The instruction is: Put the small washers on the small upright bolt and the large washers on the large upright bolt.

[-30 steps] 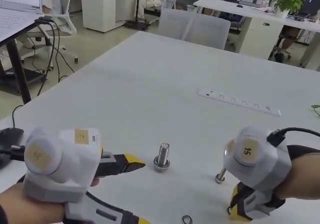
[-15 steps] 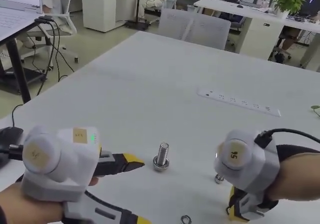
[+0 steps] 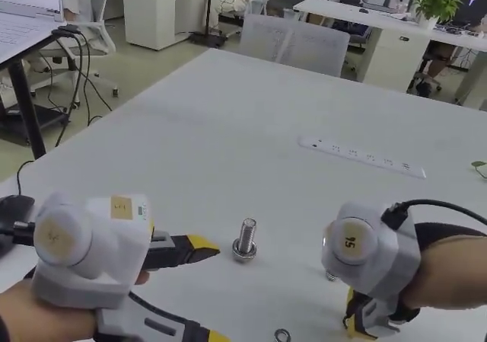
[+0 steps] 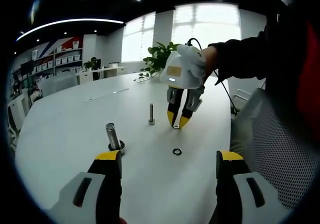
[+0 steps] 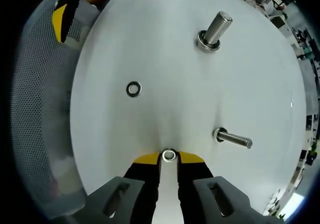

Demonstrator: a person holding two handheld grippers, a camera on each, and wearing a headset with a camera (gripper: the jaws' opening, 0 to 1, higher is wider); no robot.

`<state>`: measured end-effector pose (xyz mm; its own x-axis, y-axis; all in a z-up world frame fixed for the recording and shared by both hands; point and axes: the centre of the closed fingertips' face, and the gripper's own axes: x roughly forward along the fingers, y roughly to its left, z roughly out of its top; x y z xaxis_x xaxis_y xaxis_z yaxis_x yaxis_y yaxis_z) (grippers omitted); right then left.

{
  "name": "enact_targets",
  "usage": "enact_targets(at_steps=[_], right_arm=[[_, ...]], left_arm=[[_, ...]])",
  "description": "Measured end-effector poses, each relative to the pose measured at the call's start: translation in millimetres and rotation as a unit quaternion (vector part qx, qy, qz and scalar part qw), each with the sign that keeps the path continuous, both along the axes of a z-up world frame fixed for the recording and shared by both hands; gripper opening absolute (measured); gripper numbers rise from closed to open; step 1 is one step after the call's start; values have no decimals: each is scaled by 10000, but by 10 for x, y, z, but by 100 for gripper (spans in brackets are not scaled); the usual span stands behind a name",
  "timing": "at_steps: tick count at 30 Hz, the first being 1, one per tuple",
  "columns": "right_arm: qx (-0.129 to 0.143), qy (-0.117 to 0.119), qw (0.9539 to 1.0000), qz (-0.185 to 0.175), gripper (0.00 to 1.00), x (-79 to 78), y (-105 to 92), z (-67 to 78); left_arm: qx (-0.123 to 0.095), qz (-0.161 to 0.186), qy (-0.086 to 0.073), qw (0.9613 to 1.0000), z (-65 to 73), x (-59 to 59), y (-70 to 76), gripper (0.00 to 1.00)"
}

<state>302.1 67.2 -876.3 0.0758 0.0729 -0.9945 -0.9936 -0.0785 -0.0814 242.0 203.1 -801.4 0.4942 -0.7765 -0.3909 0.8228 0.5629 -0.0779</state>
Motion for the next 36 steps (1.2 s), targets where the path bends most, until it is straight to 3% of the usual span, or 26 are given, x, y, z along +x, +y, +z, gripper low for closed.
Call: enact_targets(at_steps=[29, 36], right_arm=[[119, 115, 9998, 137, 14, -20, -15, 14], [265, 127, 9996, 62, 14, -3, -23, 99]], left_arm=[[-18, 16, -32, 10000, 26, -1, 7, 77], [-14, 5, -17, 10000, 19, -1, 5, 77]])
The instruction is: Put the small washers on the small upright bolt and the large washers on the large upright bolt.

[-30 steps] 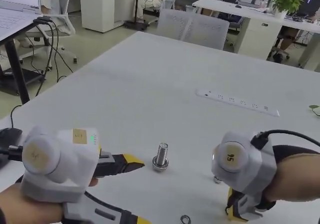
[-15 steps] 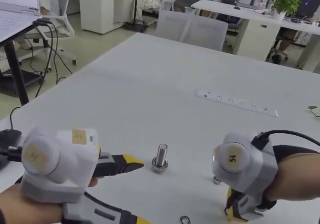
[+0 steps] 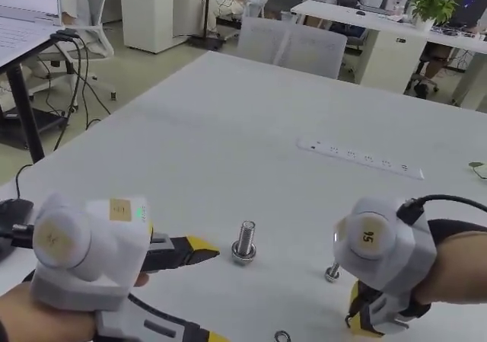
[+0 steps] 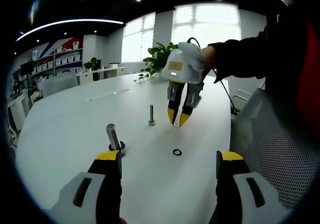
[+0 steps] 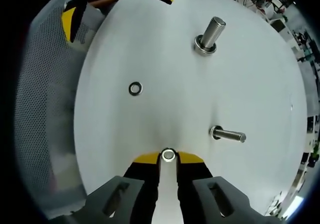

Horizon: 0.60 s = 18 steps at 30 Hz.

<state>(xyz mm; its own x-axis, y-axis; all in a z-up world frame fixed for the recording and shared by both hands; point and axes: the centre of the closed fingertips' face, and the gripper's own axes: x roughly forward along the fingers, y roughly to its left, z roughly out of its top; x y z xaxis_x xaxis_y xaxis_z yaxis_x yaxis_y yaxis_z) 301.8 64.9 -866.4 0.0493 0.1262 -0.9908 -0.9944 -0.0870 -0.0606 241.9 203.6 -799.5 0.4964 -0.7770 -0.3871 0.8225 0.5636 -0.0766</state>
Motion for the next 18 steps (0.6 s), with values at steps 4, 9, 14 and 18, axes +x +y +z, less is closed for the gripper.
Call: enact_targets(at_steps=[4, 9, 14, 18], right_arm=[[45, -42, 10000, -46, 14, 43, -35, 79], [156, -46, 9998, -142, 14, 102, -60, 221], [242, -187, 9993, -198, 14, 237, -81, 418], [348, -314, 9987, -220, 14, 333, -53, 562]], left_arm=[[0, -2, -5, 10000, 2, 1, 2, 77], [-11, -6, -8, 10000, 4, 3, 0, 77], [-20, 6, -16, 10000, 5, 9, 4, 77], [-32, 13, -16, 10000, 6, 16, 7, 77]])
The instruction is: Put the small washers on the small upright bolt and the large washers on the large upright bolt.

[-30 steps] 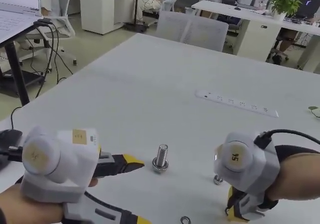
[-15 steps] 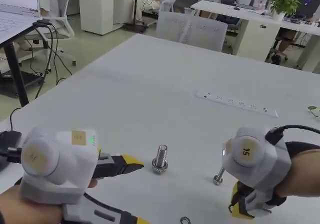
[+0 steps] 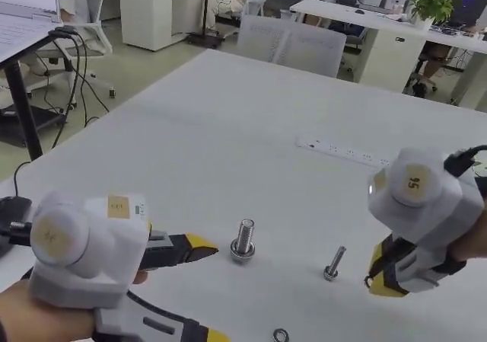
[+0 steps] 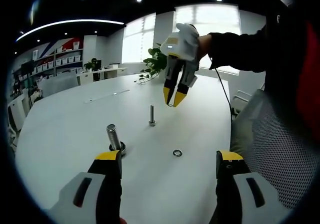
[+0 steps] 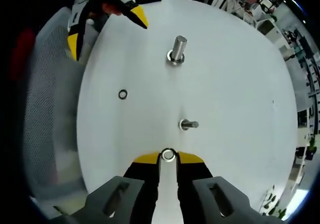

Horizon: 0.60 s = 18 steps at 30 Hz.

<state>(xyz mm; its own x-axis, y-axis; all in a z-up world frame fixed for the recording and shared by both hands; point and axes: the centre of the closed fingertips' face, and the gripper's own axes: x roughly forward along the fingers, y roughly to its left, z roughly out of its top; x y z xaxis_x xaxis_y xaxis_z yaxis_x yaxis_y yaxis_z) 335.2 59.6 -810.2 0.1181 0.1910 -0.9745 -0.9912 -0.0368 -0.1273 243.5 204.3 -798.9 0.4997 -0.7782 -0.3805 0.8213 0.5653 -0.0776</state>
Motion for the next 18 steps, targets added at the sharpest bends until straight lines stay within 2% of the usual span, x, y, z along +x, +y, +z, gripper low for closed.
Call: enact_targets(at_steps=[4, 10, 18], right_arm=[[93, -108, 9999, 26, 14, 74, 60, 104], [173, -232, 9994, 163, 14, 125, 185, 173], [156, -266, 9990, 316, 14, 188, 297, 164]], left_arm=[[0, 7, 1, 10000, -1, 3, 1, 77], [2, 16, 7, 10000, -4, 3, 1, 77], [-9, 53, 7, 10000, -2, 5, 8, 77]])
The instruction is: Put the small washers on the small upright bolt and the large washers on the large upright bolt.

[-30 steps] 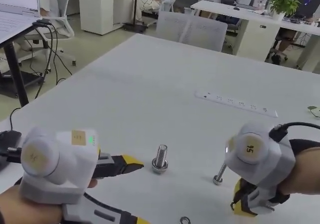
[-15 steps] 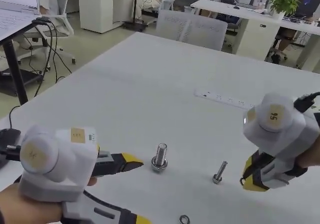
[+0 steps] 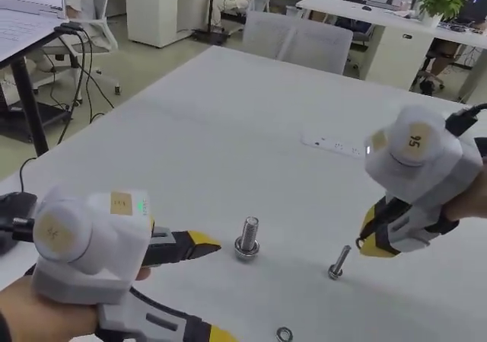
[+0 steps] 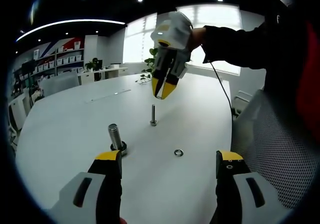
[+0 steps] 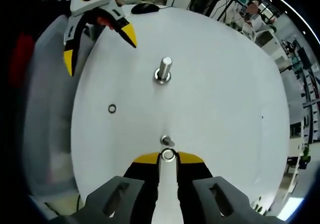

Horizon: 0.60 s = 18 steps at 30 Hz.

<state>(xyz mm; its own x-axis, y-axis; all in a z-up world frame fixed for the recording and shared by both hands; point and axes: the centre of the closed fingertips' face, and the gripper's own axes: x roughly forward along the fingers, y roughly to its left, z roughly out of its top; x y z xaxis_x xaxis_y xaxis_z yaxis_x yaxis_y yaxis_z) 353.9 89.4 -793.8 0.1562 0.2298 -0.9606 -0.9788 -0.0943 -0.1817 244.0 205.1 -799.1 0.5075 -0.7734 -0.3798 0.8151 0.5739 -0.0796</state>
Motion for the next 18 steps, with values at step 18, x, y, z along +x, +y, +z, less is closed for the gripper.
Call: enact_targets(at_steps=[18], right_arm=[[-105, 65, 9998, 177, 14, 46, 74, -134]], left_arm=[[-9, 36, 35, 10000, -18, -3, 16, 77]])
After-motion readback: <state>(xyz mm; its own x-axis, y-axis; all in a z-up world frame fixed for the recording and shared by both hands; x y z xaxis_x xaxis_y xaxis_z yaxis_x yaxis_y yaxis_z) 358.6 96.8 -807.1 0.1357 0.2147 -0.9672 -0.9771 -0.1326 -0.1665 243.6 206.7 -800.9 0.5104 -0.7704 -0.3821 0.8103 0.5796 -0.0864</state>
